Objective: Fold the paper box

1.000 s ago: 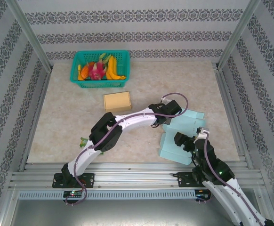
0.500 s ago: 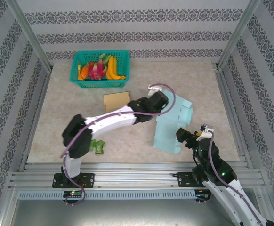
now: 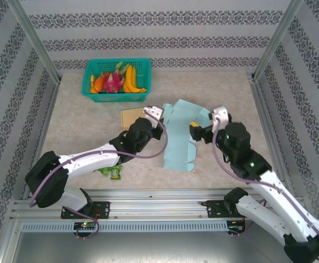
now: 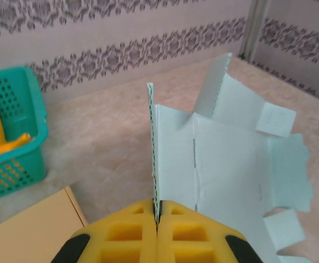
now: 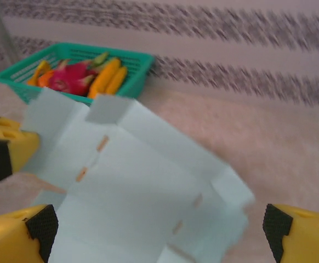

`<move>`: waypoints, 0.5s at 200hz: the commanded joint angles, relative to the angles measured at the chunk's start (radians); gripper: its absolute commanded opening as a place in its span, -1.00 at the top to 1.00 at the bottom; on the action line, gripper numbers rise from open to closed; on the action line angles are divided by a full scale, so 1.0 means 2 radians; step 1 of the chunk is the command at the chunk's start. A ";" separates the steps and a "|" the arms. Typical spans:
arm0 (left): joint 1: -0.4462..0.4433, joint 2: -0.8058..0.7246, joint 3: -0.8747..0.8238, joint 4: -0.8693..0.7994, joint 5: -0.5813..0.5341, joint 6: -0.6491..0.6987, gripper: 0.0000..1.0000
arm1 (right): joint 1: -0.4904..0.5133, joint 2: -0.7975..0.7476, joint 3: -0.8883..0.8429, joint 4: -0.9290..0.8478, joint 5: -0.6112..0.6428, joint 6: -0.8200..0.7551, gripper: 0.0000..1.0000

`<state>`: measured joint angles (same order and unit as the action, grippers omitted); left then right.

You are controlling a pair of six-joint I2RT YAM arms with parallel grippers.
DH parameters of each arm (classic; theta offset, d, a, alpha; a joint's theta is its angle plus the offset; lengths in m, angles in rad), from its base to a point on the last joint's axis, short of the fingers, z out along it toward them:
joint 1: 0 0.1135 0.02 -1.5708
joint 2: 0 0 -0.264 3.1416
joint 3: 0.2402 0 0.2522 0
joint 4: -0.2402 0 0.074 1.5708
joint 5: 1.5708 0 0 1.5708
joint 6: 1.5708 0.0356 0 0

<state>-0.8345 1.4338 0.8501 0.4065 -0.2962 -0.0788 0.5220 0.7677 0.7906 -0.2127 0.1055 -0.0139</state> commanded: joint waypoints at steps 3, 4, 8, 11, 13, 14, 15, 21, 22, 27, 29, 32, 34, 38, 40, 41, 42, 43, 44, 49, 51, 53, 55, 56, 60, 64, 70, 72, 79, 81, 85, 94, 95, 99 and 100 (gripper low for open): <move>0.014 -0.038 -0.040 0.152 0.023 0.052 1.00 | -0.025 0.073 0.068 -0.007 -0.158 -0.225 -0.80; 0.015 -0.039 -0.041 0.153 0.023 0.052 1.00 | -0.026 0.076 0.071 -0.010 -0.165 -0.231 -0.79; 0.018 -0.042 -0.047 0.160 0.025 0.050 1.00 | -0.035 0.088 0.086 -0.025 -0.192 -0.256 -0.72; 0.021 -0.046 -0.051 0.165 0.028 0.050 1.00 | -0.040 0.097 0.099 -0.037 -0.211 -0.274 -0.66; 0.023 -0.048 -0.054 0.167 0.028 0.048 1.00 | -0.043 0.104 0.108 -0.048 -0.220 -0.285 -0.63; 0.024 -0.049 -0.054 0.168 0.030 0.048 1.00 | -0.045 0.107 0.112 -0.052 -0.225 -0.289 -0.61; 0.025 -0.050 -0.055 0.170 0.031 0.048 1.00 | -0.047 0.110 0.116 -0.057 -0.229 -0.293 -0.59; 0.031 -0.057 -0.062 0.174 0.036 0.044 1.00 | -0.057 0.126 0.142 -0.086 -0.252 -0.316 -0.52; 0.032 -0.058 -0.063 0.175 0.037 0.044 1.00 | -0.058 0.128 0.147 -0.090 -0.256 -0.319 -0.51; 0.037 -0.063 -0.068 0.179 0.041 0.041 1.00 | -0.067 0.141 0.166 -0.114 -0.271 -0.335 -0.49; 0.038 -0.065 -0.070 0.181 0.043 0.040 1.00 | -0.069 0.146 0.173 -0.123 -0.276 -0.342 -0.46; 0.040 -0.067 -0.073 0.184 0.046 0.039 1.00 | -0.074 0.152 0.185 -0.137 -0.283 -0.351 -0.45; 0.043 -0.069 -0.076 0.184 0.049 0.038 1.00 | -0.078 0.156 0.193 -0.144 -0.287 -0.359 -0.42; 0.045 -0.073 -0.079 0.189 0.053 0.037 1.00 | -0.084 0.164 0.206 -0.160 -0.295 -0.373 -0.34; 0.046 -0.075 -0.082 0.191 0.054 0.037 1.00 | -0.087 0.169 0.212 -0.170 -0.299 -0.380 -0.28; 0.047 -0.076 -0.083 0.192 0.055 0.037 1.00 | -0.089 0.170 0.216 -0.174 -0.301 -0.386 -0.26; 0.047 -0.077 -0.084 0.193 0.055 0.037 1.00 | -0.091 0.172 0.219 -0.177 -0.305 -0.388 -0.24; 0.048 -0.077 -0.085 0.194 0.056 0.038 1.00 | -0.093 0.174 0.222 -0.183 -0.308 -0.394 -0.22; 0.048 -0.078 -0.086 0.195 0.057 0.038 1.00 | -0.095 0.176 0.225 -0.187 -0.310 -0.398 -0.20; 0.050 -0.081 -0.090 0.200 0.060 0.039 1.00 | -0.103 0.186 0.240 -0.206 -0.320 -0.417 -0.13; 0.050 -0.083 -0.092 0.202 0.061 0.040 1.00 | -0.106 0.188 0.246 -0.213 -0.322 -0.424 -0.12; 0.051 -0.084 -0.093 0.203 0.062 0.041 1.00 | -0.109 0.192 0.251 -0.219 -0.323 -0.428 -0.11; 0.051 -0.085 -0.095 0.204 0.062 0.042 1.00 | -0.112 0.196 0.256 -0.225 -0.323 -0.432 -0.11; 0.051 -0.086 -0.096 0.204 0.062 0.043 1.00 | -0.113 0.197 0.258 -0.228 -0.323 -0.434 -0.10; 0.052 -0.088 -0.097 0.205 0.063 0.045 1.00 | -0.118 0.203 0.269 -0.238 -0.322 -0.441 -0.08; 0.052 -0.090 -0.099 0.205 0.063 0.046 1.00 | -0.122 0.211 0.280 -0.249 -0.321 -0.447 -0.08; 0.054 -0.093 -0.101 0.204 0.065 0.048 1.00 | -0.128 0.221 0.296 -0.264 -0.318 -0.458 -0.08; 0.053 -0.093 -0.102 0.205 0.066 0.049 1.00 | -0.129 0.225 0.300 -0.269 -0.316 -0.461 -0.08; 0.054 -0.096 -0.105 0.205 0.069 0.050 1.00 | -0.133 0.237 0.314 -0.281 -0.306 -0.475 -0.08; 0.055 -0.096 -0.105 0.205 0.070 0.051 1.00 | -0.134 0.240 0.317 -0.284 -0.303 -0.478 -0.08; 0.055 -0.097 -0.105 0.204 0.072 0.051 1.00 | -0.134 0.246 0.323 -0.290 -0.296 -0.487 -0.08; 0.055 -0.099 -0.107 0.204 0.077 0.052 1.00 | -0.135 0.261 0.335 -0.307 -0.282 -0.509 -0.07; 0.055 -0.099 -0.107 0.205 0.078 0.053 1.00 | -0.135 0.263 0.336 -0.310 -0.281 -0.512 -0.07; 0.055 -0.101 -0.108 0.205 0.080 0.053 1.00 | -0.136 0.270 0.343 -0.317 -0.275 -0.520 -0.07; 0.055 -0.100 -0.108 0.205 0.081 0.053 1.00 | -0.136 0.272 0.345 -0.319 -0.274 -0.521 -0.07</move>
<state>-0.7341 1.2610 0.6479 0.7364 -0.1856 0.0017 0.2581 1.2461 1.4147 -0.6724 -0.4385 -0.8719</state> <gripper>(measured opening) 0.058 0.537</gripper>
